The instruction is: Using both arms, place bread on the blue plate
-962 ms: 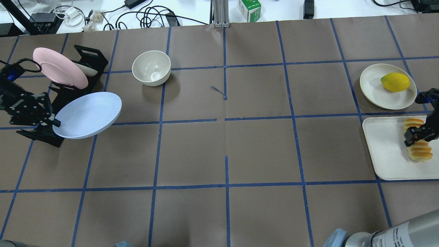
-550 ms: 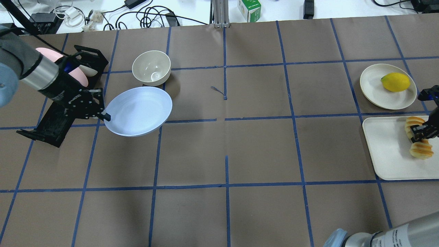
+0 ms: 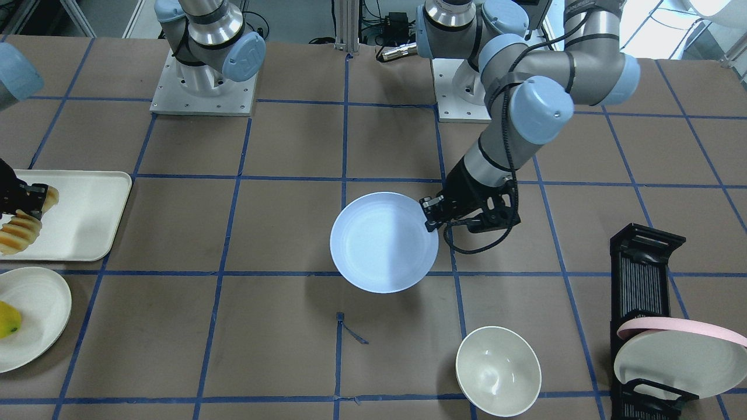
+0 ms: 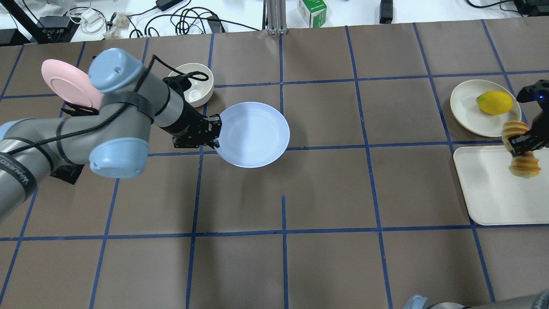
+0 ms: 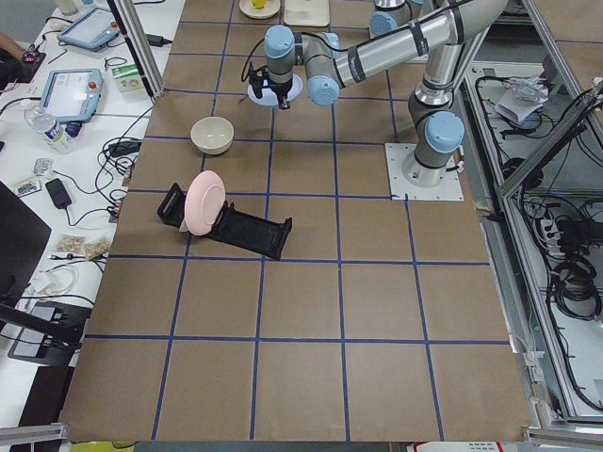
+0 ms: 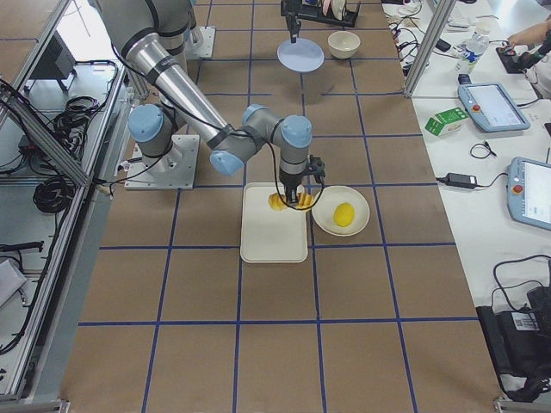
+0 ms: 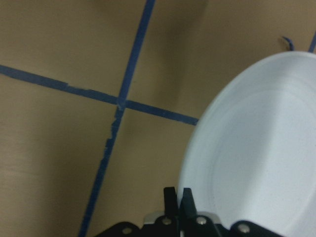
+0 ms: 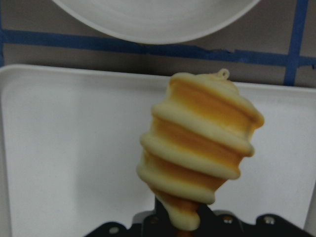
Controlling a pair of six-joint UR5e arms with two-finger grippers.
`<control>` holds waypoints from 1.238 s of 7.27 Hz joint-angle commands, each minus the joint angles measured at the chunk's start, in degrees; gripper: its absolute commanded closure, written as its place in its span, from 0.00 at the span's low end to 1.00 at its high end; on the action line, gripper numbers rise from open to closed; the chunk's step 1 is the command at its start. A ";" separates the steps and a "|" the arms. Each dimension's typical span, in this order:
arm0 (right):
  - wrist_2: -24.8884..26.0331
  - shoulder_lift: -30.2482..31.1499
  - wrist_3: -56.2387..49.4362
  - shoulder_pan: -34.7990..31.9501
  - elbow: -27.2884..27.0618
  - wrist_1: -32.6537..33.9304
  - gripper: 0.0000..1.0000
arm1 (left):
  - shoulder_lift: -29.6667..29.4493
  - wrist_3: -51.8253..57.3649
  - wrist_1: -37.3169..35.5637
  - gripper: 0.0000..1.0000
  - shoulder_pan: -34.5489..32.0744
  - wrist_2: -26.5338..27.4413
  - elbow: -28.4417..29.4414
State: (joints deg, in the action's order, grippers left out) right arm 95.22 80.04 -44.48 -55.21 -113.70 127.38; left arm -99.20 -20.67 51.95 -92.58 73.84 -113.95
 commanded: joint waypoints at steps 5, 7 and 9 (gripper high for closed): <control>-5.39 3.19 15.89 -19.10 3.83 -10.03 1.00 | -9.43 -1.41 -17.41 0.84 -6.57 0.51 -4.62; -6.09 3.11 20.02 -27.63 4.01 -9.96 1.00 | -8.47 -1.31 -17.06 0.00 -6.48 0.95 -4.18; -5.84 2.76 30.04 -36.41 4.36 -9.43 1.00 | -4.62 -1.13 -5.28 0.00 -5.60 3.83 0.89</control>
State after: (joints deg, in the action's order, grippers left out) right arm 89.38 83.01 -19.61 -85.97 -109.66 117.63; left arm -106.44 -21.99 39.08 -98.64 75.67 -116.28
